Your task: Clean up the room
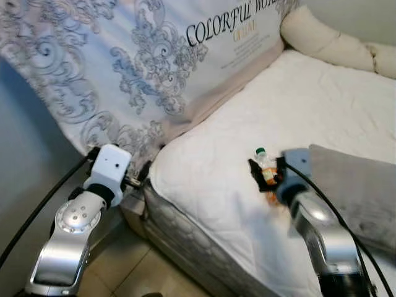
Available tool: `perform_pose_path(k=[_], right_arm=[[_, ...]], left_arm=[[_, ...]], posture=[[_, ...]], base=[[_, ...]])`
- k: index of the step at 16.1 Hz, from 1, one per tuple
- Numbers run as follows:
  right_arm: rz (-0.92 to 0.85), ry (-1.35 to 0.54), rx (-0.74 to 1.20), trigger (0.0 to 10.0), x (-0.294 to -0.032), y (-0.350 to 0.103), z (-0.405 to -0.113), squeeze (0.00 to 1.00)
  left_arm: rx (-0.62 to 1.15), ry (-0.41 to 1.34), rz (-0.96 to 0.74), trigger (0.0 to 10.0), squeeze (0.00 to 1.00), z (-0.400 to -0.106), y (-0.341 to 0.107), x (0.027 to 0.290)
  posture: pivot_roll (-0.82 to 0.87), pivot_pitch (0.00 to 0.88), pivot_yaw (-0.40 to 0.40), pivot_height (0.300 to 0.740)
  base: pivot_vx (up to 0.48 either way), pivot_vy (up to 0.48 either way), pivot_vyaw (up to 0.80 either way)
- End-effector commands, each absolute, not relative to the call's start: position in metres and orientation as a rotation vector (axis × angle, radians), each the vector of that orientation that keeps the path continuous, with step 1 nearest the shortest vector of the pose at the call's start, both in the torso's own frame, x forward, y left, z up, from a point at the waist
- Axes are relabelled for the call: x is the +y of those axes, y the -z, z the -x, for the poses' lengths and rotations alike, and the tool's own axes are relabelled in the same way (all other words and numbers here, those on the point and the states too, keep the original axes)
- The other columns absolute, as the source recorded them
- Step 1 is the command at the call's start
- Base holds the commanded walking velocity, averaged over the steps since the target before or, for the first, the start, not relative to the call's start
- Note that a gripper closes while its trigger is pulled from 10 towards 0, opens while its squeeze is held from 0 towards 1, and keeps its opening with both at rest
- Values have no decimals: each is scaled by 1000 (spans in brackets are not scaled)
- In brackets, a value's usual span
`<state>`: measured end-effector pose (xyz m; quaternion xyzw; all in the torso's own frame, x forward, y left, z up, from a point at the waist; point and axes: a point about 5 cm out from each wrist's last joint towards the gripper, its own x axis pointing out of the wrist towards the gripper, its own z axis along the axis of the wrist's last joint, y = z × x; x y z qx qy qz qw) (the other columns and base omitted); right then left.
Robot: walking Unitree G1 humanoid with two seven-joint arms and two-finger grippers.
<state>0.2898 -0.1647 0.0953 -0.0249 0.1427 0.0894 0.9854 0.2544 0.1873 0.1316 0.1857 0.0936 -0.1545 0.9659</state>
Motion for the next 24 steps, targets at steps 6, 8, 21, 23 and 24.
perform_pose_path(k=[6,8,21,23,24], right_arm=[[167,-121,517,10000,-186,-69,-324,1000],[214,-138,592,10000,-188,-60,-341,1000],[191,12,693,10000,-206,-41,-337,0],[208,23,712,6078,-208,-39,-335,0],[178,53,731,3176,-211,-35,-331,0]], left_arm=[[287,708,-441,10000,0,-257,-131,169],[327,823,-459,10000,0,-257,-134,169],[382,939,-446,10000,0,-234,-148,169],[385,939,-444,10000,0,-233,-150,170],[392,939,-449,10000,0,-233,-151,172]], posture=[[17,0,46,740],[10,0,63,740],[116,0,59,740],[121,0,58,740],[140,9,49,740]], base=[[0,0,0],[0,0,0],[0,0,0],[0,0,0],[0,0,0]])
